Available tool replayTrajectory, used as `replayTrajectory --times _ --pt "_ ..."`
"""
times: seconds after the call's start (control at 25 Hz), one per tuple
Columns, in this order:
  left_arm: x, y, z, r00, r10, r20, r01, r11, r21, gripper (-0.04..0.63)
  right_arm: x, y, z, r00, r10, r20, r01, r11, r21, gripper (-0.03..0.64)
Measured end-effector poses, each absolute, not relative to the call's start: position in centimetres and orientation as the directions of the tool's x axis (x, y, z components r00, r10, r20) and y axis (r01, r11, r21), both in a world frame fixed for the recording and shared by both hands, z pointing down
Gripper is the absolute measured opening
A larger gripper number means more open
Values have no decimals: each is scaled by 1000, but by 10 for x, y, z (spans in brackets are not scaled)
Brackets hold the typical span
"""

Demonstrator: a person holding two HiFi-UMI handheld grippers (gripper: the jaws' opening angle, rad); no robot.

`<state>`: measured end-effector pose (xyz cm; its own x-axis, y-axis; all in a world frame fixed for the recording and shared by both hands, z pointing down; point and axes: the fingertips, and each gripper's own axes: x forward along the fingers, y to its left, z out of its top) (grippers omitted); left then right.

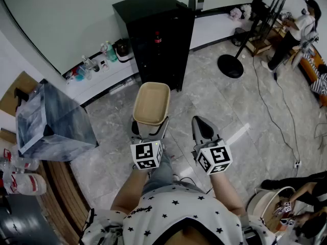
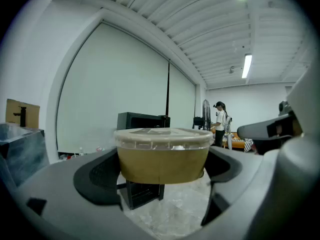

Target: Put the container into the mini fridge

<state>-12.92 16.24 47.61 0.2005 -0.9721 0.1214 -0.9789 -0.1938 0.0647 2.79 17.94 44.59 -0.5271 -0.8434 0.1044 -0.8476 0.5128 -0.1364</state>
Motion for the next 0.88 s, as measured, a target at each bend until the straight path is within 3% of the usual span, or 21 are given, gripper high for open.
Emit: replayTrajectory --times 0.32,0.88 --pt "-95 244 478 202 -970 133 -979 -196 54 532 64 255 449 -526 -844 98 -847 511 -145 -8" --pt "-87 254 468 214 -973 90 -976 -209 59 532 65 274 444 -532 -844 64 -841 518 -159 -8"
